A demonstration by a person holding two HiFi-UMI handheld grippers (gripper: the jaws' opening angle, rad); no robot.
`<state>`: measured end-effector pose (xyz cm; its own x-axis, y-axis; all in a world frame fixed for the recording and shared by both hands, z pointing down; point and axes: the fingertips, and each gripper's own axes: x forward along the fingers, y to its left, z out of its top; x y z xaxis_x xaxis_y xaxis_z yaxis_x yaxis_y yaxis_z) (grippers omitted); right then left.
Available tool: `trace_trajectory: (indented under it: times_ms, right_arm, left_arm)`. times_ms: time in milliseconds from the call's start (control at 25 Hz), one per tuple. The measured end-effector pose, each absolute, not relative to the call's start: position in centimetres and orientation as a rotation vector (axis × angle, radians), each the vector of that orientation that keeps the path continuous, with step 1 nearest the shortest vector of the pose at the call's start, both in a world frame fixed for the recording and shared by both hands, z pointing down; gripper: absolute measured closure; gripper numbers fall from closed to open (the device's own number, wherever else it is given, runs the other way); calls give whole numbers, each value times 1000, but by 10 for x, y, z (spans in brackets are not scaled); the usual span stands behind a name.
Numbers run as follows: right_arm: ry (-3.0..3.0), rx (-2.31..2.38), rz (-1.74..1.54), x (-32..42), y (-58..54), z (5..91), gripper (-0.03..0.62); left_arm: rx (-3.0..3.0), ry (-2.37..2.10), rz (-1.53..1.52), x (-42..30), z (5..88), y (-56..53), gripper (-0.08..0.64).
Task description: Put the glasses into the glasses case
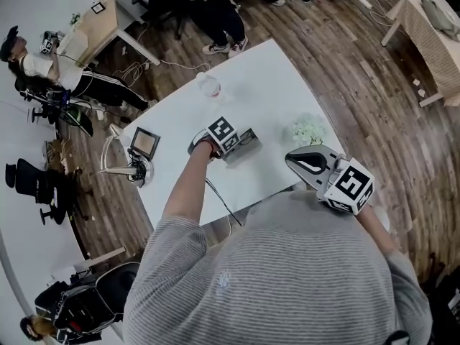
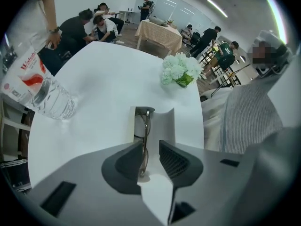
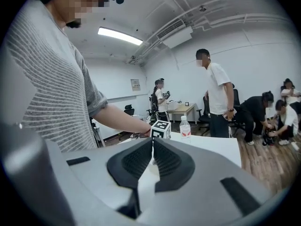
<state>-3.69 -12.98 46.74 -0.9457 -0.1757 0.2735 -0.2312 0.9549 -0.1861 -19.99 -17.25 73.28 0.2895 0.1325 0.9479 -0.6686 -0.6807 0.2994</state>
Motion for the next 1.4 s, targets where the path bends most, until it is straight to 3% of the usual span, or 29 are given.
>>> trace_trajectory:
  times_ms: [1400]
  right_arm:
    - [-2852,83,257,-63,-116,475,577]
  left_arm:
    - [2614,-989,728,-58,533,-88,457]
